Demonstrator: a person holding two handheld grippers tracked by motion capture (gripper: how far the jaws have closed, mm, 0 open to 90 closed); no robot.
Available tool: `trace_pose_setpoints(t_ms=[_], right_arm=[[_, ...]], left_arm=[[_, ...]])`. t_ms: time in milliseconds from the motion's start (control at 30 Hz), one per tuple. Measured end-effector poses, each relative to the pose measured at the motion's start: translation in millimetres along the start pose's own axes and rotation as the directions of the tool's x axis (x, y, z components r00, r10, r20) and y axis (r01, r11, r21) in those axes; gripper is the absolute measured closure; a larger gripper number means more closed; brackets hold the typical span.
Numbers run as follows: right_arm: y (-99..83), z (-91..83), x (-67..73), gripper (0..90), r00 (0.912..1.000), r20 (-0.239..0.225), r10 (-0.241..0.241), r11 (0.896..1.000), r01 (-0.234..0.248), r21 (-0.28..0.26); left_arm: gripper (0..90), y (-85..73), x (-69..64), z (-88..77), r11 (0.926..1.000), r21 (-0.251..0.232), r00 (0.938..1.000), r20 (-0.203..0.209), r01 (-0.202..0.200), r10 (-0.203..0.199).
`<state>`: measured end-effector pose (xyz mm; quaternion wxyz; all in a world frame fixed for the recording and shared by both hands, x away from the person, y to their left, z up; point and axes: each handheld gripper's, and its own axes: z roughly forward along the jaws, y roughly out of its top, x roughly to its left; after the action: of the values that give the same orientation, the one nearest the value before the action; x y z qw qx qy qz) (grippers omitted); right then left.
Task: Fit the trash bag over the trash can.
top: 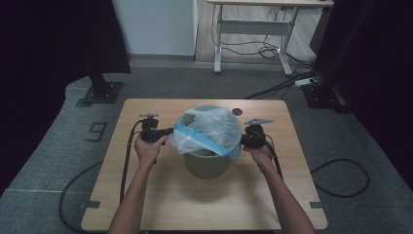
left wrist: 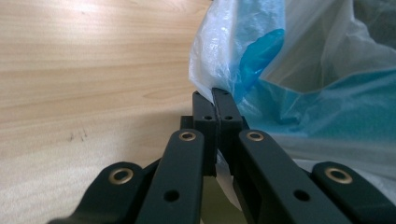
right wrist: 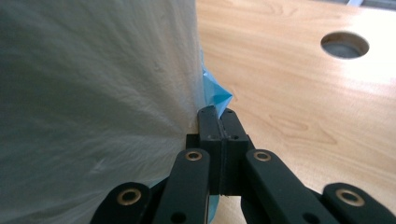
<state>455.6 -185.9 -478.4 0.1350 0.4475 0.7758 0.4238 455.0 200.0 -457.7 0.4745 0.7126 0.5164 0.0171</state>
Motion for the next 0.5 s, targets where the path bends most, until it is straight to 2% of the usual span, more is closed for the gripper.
trace_pose_setpoints(t_ms=[67,133,167,200,267,333,433,500], right_arm=[[-1.6,-1.0,-0.5,88.4,1.0,-0.006,-0.002,1.0,0.002,0.021],[-1.9,-2.6,-0.6,88.3,1.0,-0.002,-0.001,1.0,0.001,0.019],[-2.6,-5.2,-1.2,87.1,1.0,0.007,-0.001,1.0,0.001,0.005],[-3.4,-12.0,-2.7,74.5,0.9991,0.041,0.012,1.0,-0.01,-0.028],[-3.5,-20.8,-3.9,66.7,0.9956,0.089,0.03,0.997,-0.024,-0.069],[-2.9,-36.8,-5.7,59.9,0.9903,0.13,0.05,0.99,-0.032,-0.136],[-1.5,-62.9,-7.0,56.3,0.9881,0.132,0.08,0.977,-0.051,-0.205],[-3.1,-79.4,-3.6,54.2,0.9934,0.098,0.058,0.974,-0.035,-0.223]], left_arm=[[89.5,-4.1,1.5,-3.9,1.0,0.008,1.0,0.004,-0.002,0.002],[89.4,-5.4,1.6,-5.0,1.0,0.01,1.0,0.003,-0.001,0.001],[89.4,-6.9,1.7,-6.8,0.9998,0.015,0.9999,0.003,-0.013,0.013],[89.4,-7.3,1.3,-7.4,0.9996,0.014,0.9997,0.004,-0.023,0.023],[89.3,-7.4,0.2,-9.1,0.9991,0.016,0.9992,0.002,-0.04,0.04],[89.3,-7.0,-0.2,-10.9,0.9992,0.011,0.9993,0.003,-0.038,0.038],[89.2,-6.8,-0.7,-13.5,0.9992,0.002,0.9992,0.003,-0.041,0.041],[89.2,-6.9,-1.9,-15.4,0.9989,-0.002,0.9989,0.002,-0.046,0.046]])
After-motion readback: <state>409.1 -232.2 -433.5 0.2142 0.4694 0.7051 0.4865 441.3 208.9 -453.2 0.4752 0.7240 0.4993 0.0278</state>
